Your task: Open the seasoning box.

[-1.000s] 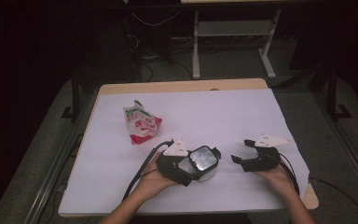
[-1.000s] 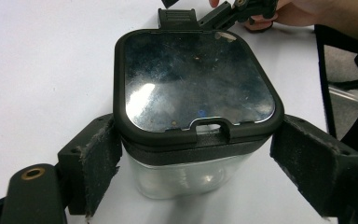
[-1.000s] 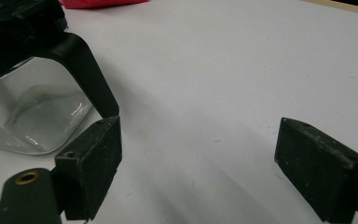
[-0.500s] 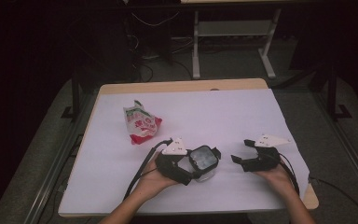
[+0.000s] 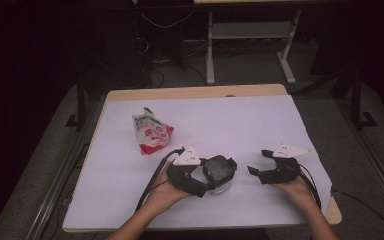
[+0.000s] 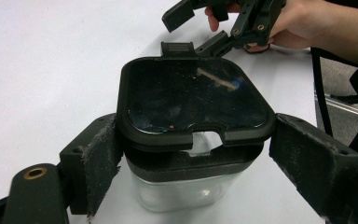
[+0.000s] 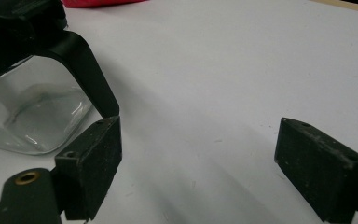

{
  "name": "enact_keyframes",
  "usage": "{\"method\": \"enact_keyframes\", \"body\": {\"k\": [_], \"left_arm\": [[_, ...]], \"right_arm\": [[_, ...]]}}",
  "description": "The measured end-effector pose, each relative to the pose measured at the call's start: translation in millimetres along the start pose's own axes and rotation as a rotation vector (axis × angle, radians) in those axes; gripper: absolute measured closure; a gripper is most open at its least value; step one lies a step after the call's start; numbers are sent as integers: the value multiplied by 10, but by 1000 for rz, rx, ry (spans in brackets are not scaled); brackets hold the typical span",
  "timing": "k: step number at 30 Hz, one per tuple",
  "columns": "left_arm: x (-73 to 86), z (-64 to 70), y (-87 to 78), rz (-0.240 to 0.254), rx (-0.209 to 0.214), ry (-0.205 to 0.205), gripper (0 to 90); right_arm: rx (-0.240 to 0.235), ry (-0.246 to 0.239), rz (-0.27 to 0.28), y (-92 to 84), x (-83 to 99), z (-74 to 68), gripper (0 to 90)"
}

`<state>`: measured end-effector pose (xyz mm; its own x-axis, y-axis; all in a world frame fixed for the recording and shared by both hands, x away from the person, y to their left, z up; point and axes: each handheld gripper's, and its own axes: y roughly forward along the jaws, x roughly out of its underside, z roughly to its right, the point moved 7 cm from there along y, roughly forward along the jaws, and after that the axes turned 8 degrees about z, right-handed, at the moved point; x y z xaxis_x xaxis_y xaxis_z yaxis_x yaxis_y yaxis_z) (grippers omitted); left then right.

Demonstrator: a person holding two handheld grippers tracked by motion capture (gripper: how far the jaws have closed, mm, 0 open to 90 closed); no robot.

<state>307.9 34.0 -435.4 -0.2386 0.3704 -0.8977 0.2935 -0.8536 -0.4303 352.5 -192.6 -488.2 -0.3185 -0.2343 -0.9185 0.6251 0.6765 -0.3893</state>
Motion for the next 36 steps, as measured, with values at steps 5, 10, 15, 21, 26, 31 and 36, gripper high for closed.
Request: {"method": "enact_keyframes", "body": {"k": [5, 10, 15, 21, 26, 31, 36], "left_arm": [[-16, 1, 1, 4, -2, 1, 173], [-47, 8, -16, 15, -4, -2, 173], [-77, 17, -25, 39, -2, -10, 193], [-68, 25, -12, 43, 13, 10, 265], [-62, 18, -25, 47, 18, 33, 363], [-58, -1, -26, 45, 20, 42, 508], [-41, -22, 0, 33, 19, 38, 693]], "right_arm": [[1, 2, 3, -4, -3, 0, 144], [1, 4, 3, -4, -5, 0, 144], [0, 3, 3, -4, -4, 1, 144], [0, 5, 4, -8, -7, -1, 144], [-2, 5, 4, -5, -5, 0, 145], [-7, 4, 2, 4, 1, -4, 146], [-5, 7, 5, -4, -6, 1, 146]]}}
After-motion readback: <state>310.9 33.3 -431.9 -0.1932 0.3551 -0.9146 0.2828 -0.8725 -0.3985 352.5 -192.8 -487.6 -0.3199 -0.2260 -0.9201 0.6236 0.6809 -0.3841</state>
